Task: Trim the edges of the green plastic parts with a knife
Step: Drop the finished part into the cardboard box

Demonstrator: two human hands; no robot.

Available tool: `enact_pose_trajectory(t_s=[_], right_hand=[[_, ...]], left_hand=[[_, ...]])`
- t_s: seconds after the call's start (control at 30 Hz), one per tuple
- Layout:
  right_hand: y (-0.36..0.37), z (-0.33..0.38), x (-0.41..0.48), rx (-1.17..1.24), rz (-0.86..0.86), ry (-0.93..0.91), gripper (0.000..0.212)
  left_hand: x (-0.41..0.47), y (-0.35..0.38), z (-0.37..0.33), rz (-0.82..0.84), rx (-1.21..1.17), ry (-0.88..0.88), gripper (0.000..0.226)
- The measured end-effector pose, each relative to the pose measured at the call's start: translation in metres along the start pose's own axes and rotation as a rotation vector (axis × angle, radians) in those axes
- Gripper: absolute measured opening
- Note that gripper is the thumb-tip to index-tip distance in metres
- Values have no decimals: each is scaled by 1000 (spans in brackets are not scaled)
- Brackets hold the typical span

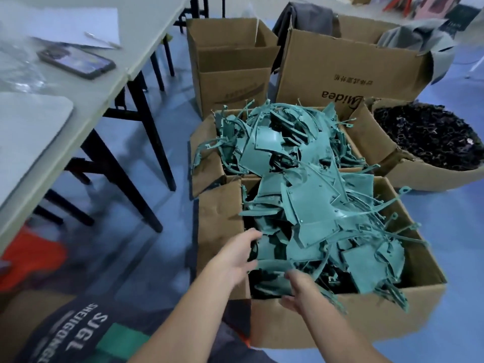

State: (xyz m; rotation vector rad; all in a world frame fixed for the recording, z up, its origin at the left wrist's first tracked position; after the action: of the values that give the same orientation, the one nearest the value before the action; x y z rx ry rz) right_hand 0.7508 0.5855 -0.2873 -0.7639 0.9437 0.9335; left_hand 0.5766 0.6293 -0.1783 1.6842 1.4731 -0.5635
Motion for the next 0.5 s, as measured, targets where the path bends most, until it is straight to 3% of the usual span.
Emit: enact_pose_trajectory(t_s=[0.1, 0.27, 0.4, 0.5], right_hand=[[50, 4, -46, 45, 189, -5, 14], [128, 39, -146, 100, 459, -178, 10], [190, 50, -236, 30, 719, -298, 32], [243, 31, -311, -66, 984, -310, 39]], left_hand=[[-15, -18, -21, -42, 14, 109, 40], [-81, -66, -66, -165, 79, 377, 52], [-169, -118, -91, -212, 118, 613, 42], [-242, -158, -102, -432, 113, 711, 19]])
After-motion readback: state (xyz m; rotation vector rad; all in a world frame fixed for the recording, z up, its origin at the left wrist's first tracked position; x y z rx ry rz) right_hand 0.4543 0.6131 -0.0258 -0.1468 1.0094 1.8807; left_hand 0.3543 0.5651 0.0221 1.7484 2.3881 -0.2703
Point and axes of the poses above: each hand's wrist, its own x-axis towards the middle knuckle, its own y-axis out of the palm, z = x × y, the point moved 2 cm from there along x, towards the middle knuckle, and after that the axes turned 5 degrees about x, right-handed, at the moved point
